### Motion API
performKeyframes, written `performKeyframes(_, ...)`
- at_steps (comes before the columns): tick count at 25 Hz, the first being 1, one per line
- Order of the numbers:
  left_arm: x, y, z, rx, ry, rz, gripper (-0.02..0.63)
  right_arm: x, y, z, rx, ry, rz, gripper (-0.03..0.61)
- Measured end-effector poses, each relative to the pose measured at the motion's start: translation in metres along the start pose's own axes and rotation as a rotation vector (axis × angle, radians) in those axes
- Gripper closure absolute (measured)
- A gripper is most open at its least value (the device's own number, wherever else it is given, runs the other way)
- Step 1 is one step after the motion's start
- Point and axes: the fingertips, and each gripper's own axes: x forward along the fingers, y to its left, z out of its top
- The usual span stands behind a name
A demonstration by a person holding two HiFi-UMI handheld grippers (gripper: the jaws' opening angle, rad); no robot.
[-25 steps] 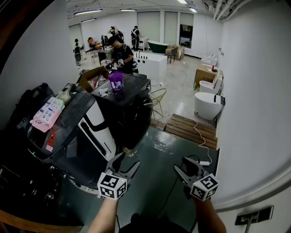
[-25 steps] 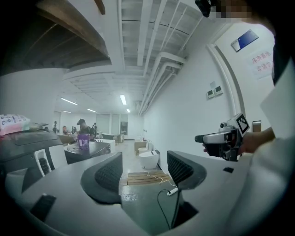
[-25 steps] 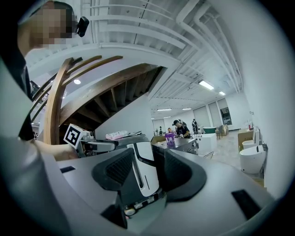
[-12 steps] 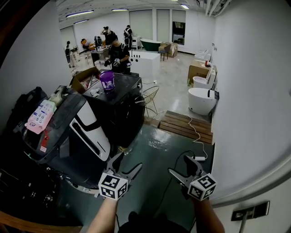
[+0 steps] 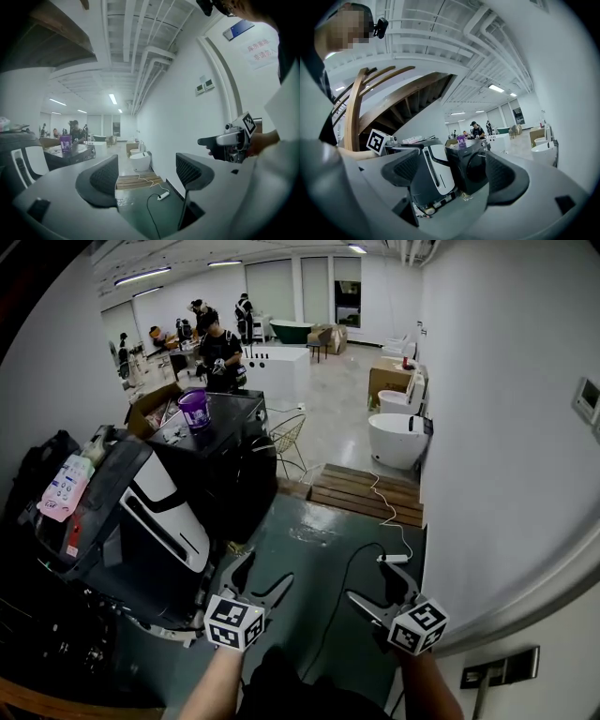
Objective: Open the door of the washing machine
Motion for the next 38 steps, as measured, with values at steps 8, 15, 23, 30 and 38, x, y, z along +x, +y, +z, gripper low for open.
performKeyframes(8, 0.042, -0.009, 0.003, -0.002, -0.003, -0.047, 0.223, -0.003, -0.034, -0.001, 0.026, -0.01, -0.027, 0.141)
performKeyframes(15, 0.098, 0.016, -0.006, -0.023, 0.031, -0.083, 0.224, 0.033, -0.075, -0.001, 0.078, 0.004, -0.03, 0.143)
performKeyframes(23, 0.187, 0.081, -0.02, -0.081, 0.074, -0.112, 0.225, 0.116, -0.141, 0.0, 0.099, 0.065, -0.04, 0.144)
performKeyframes(30, 0.257, 0.171, -0.03, -0.128, 0.103, -0.098, 0.23, 0.229, -0.194, 0.004, 0.115, 0.115, -0.023, 0.147)
performKeyframes(38, 0.297, 0.259, -0.001, -0.127, 0.061, -0.053, 0.25, 0.326, -0.207, 0.046, 0.054, 0.097, 0.063, 0.15)
